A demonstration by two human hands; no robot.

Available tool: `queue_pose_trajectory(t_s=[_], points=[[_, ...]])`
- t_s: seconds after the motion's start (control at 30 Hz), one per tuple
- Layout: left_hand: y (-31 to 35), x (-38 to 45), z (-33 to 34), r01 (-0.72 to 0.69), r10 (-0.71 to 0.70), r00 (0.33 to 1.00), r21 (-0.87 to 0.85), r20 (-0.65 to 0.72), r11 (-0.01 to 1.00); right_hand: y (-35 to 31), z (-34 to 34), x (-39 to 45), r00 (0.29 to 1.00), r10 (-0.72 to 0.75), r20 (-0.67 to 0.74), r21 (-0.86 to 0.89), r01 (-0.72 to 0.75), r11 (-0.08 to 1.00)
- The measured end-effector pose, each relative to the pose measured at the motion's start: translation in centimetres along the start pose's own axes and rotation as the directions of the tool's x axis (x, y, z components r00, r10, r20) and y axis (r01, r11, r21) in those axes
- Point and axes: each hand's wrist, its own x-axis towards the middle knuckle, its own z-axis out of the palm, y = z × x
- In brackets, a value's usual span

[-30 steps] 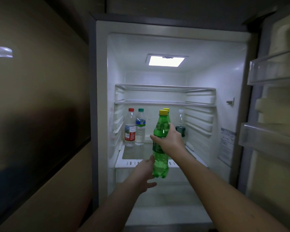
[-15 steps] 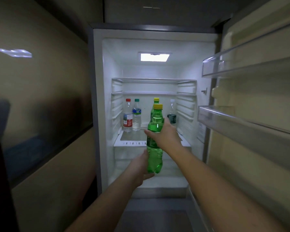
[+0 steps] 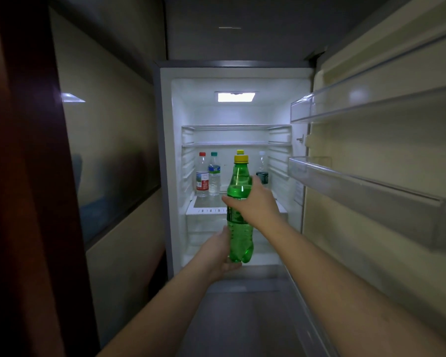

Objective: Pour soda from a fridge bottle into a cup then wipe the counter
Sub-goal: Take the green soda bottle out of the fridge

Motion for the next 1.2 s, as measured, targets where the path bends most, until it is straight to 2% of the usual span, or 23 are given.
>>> queue_pose_trajectory(t_s=[0.47, 0.67, 1.2], points=[[-4.4, -9.4, -3.7, -0.016, 0.005, 0.991, 0.075, 0.134, 0.997, -4.5, -1.9, -11.4, 0.996, 0.063, -0.058, -0.02, -0.065, 0.998], [-7.0, -14.5, -4.7, -0.015, 0.007, 0.981, 0.042, 0.196, 0.999, -6.5, -3.3, -17.7, 0.991, 0.089, -0.099, -0.046, -0.094, 0.995], [-10.6, -27.0, -2.4, 0.004, 0.001, 0.937, -0.013, 0.349, 1.0, -10.3, -10.7, -30.1, 0.972, 0.133, -0.192, -0.132, -0.16, 0.978]])
